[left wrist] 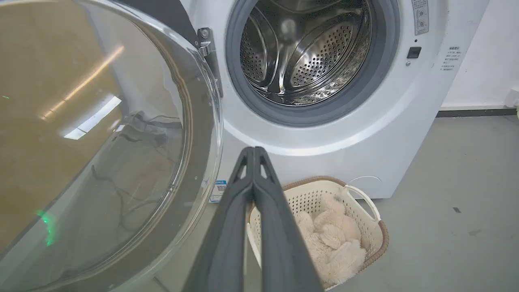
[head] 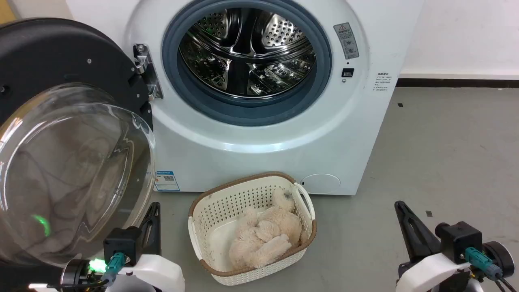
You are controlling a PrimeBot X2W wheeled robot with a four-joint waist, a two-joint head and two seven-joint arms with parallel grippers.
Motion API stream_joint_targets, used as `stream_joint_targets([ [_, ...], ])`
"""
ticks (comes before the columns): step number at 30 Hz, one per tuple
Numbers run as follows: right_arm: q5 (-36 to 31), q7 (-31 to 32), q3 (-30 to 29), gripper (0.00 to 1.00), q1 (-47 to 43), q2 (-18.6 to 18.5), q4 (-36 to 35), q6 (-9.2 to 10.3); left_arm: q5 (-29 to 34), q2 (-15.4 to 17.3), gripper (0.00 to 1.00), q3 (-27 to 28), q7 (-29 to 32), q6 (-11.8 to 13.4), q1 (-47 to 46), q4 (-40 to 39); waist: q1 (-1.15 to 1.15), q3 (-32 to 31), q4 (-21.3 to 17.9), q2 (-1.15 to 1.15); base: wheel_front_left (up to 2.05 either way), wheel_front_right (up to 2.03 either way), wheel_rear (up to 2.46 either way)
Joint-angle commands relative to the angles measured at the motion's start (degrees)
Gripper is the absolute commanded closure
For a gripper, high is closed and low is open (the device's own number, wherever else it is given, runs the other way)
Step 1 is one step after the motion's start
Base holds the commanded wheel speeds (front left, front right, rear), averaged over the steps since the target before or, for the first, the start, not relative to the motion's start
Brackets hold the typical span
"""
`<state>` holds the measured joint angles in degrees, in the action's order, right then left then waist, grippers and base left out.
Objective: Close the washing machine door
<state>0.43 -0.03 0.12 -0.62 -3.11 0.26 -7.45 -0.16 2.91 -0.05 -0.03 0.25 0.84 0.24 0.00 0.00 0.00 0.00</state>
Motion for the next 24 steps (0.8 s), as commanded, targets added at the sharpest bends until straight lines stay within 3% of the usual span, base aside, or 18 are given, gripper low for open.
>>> stream_joint_targets([
  [1,-0.4,0.0,-0.1,1.00,0.6,0.2,-0.3,-0.03,0.2,0.0,1.00,0.0,0.0,-0.2,-0.8,-0.2,0.00,0.0,0.0,0.00,0.00,0.00,0.00],
  [6,-0.4,0.0,-0.1,1.00,0.6,0.2,-0.3,-0.03,0.2,0.0,1.00,0.0,0.0,-0.2,-0.8,-0.2,0.00,0.0,0.0,0.00,0.00,0.00,0.00],
  [7,0.1,0.0,0.0,0.00,0.0,0.0,0.0,0.00,0.0,0.0,0.00,0.0,0.0,0.0,0.0,0.0,0.00,0.0,0.0,0.00,0.00,0.00,0.00],
  [8,0.1,0.0,0.0,1.00,0.0,0.0,0.0,0.00,0.0,0.0,1.00,0.0,0.0,0.1,0.0,0.1,0.00,0.0,0.0,0.00,0.00,0.00,0.00],
  [9,0.1,0.0,0.0,0.00,0.0,0.0,0.0,0.00,0.0,0.0,0.00,-0.1,0.0,0.1,0.0,0.1,0.00,0.0,0.0,0.00,0.00,0.00,0.00],
  [24,1.3,-1.7,0.2,0.00,-0.1,0.0,0.4,0.00,-0.9,0.0,0.00,-0.5,-1.7,0.3,0.2,0.5,0.00,0.0,0.3,0.00,0.00,0.00,0.00],
])
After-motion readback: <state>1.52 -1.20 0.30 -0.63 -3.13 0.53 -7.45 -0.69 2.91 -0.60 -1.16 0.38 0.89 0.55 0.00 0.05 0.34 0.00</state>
